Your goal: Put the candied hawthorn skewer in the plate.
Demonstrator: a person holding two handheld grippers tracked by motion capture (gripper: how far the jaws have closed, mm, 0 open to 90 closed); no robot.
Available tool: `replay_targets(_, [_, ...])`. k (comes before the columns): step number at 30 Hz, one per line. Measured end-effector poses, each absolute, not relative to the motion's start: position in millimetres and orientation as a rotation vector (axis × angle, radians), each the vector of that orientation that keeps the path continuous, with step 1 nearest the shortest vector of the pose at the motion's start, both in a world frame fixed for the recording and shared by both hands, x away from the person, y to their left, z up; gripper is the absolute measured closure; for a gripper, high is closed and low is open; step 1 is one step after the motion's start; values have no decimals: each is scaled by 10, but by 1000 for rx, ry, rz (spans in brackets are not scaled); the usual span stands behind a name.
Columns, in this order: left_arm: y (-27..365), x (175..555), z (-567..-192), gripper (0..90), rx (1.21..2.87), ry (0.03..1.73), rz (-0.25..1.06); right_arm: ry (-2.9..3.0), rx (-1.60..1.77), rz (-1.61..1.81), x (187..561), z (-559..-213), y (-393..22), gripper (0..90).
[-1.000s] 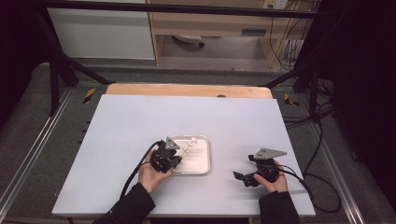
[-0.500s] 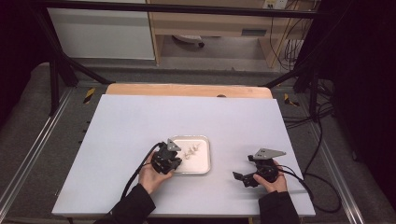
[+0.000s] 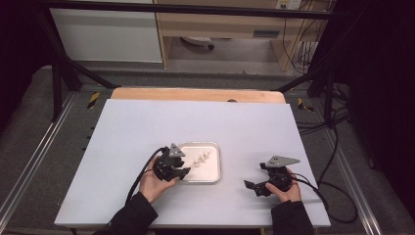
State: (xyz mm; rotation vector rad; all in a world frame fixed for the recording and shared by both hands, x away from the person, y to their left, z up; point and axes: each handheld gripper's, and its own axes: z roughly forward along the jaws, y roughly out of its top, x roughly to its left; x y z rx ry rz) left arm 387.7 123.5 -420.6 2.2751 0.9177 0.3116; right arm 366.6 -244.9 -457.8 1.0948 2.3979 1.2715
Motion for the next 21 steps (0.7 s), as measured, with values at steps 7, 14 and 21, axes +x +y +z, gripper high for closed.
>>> replay_targets(7, [1388,3846,-4107,391,2259,896,321,2399,1094,1274,3664,-4571,-2455,11])
replay_targets(14, [1595,3790,-4068,232,2253,874,326,2394,1095,1275,3663,-4568,-2457,10])
replay_targets(21, [1874,3734,-4131,164,2218,920,342,2395,1097,1274,3661,-4566,-2458,9])
